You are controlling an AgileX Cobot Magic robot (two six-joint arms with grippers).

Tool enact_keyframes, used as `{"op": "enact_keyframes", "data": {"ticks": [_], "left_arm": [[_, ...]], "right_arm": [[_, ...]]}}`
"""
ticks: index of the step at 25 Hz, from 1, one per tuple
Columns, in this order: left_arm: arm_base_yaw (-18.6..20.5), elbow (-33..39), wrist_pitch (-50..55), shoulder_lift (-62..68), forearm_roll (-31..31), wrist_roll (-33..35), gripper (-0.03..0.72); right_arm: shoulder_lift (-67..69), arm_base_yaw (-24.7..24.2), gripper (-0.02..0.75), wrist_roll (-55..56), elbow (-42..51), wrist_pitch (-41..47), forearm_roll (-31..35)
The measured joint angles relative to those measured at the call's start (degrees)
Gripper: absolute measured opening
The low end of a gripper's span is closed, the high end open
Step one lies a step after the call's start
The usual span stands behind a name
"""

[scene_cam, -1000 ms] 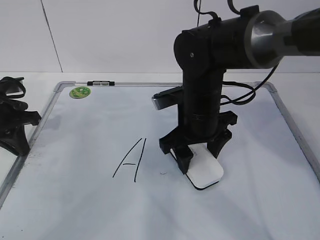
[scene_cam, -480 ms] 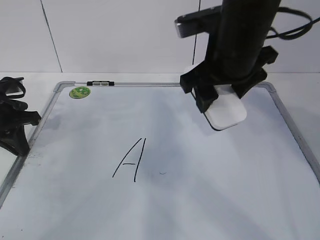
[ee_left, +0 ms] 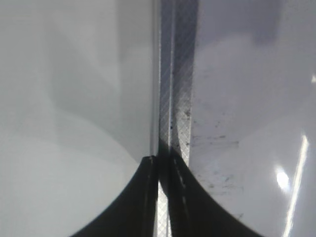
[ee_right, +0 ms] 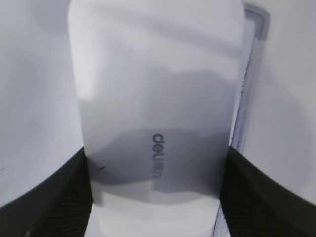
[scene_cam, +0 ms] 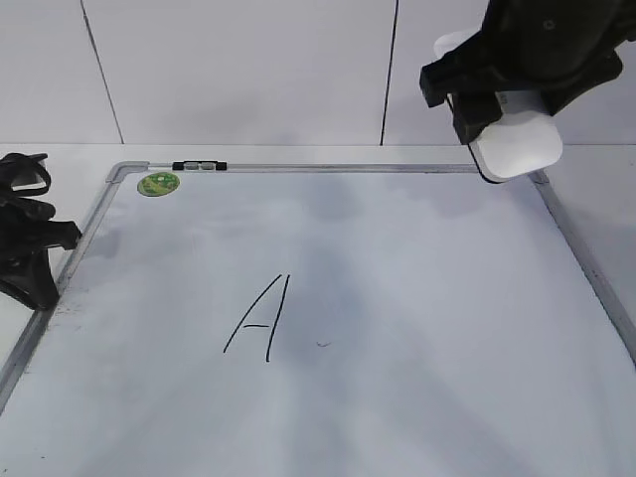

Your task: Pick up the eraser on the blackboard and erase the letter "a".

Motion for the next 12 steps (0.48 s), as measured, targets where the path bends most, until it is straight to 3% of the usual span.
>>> {"op": "enact_keyframes", "data": {"ticks": [5, 12], "left_arm": [[0.0, 0.0, -0.1, 0.0, 0.0, 0.0, 0.035], [0.0, 0.0, -0.1, 0.0, 0.0, 0.0, 0.035]], "right_arm": [[-0.9, -2.9, 0.555, 1.0, 0.0, 0.1, -0.8], [-2.8, -11.2, 0.555, 1.0, 0.0, 0.2, -0.1]]}}
